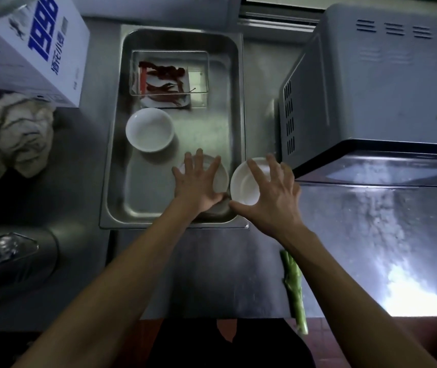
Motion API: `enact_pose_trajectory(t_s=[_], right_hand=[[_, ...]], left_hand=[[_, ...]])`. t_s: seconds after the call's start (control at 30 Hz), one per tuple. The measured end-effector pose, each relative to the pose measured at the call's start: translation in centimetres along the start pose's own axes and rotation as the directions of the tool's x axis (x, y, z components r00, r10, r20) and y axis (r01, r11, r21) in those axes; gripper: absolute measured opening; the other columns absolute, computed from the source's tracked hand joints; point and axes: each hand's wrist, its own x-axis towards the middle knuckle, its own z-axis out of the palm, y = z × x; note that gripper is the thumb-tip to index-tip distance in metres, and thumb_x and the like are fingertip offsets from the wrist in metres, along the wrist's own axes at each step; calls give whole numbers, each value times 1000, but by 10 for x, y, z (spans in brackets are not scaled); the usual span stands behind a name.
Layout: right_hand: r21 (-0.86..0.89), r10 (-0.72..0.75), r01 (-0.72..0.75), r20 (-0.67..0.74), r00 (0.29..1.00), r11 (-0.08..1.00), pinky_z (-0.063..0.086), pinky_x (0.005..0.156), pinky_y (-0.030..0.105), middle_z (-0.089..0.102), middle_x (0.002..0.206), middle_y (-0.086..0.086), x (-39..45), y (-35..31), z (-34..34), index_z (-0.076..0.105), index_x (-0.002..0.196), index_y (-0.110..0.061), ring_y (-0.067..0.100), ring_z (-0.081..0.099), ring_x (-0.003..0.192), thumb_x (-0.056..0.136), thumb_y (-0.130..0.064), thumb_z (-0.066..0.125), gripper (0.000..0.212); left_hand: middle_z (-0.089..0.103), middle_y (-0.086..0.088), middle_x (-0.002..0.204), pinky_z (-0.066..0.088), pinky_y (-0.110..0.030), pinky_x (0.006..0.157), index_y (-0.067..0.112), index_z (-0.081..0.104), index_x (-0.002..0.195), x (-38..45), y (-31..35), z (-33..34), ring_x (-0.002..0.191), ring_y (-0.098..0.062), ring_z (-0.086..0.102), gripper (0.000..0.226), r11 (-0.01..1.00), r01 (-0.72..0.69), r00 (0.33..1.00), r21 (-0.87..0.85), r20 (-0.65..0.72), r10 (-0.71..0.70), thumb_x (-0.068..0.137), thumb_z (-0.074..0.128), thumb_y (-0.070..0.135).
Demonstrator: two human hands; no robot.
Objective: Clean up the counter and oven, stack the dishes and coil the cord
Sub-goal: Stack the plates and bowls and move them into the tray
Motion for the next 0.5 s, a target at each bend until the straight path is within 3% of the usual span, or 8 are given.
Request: enact_pose_trajectory(t_s=[0.23, 0.37, 0.5], right_hand=[[-22, -40, 40, 0, 999, 999, 26, 109, 63, 9, 162, 3, 9, -11, 1, 23, 152, -38, 36, 10, 146, 70, -75, 65, 100], [-45, -81, 81, 14, 997, 996, 25, 110, 64, 7, 163, 2, 19, -22, 7, 21, 152, -40, 37, 8, 147, 68, -75, 65, 102], [-53, -146, 146, 10, 989, 988, 25, 111, 63, 7, 163, 2, 30, -44, 14, 21, 152, -41, 37, 8, 147, 67, -75, 64, 101]], left_hand=[[-11, -5, 165, 14, -65, 115, 38, 4, 155, -4, -13, -1, 151, -35, -10, 89, 999, -40, 999, -31, 9, 40, 84, 49, 71], [6, -6, 166, 18, -59, 117, 29, 16, 156, -21, -35, -3, 152, -31, 1, 70, 999, 4, 997, -50, -78, -8, 97, 31, 64], [30, -6, 158, 30, -55, 112, 26, 34, 149, -40, -68, -11, 147, -29, 22, 56, 987, 84, 977, -133, -183, -108, 99, 40, 52]])
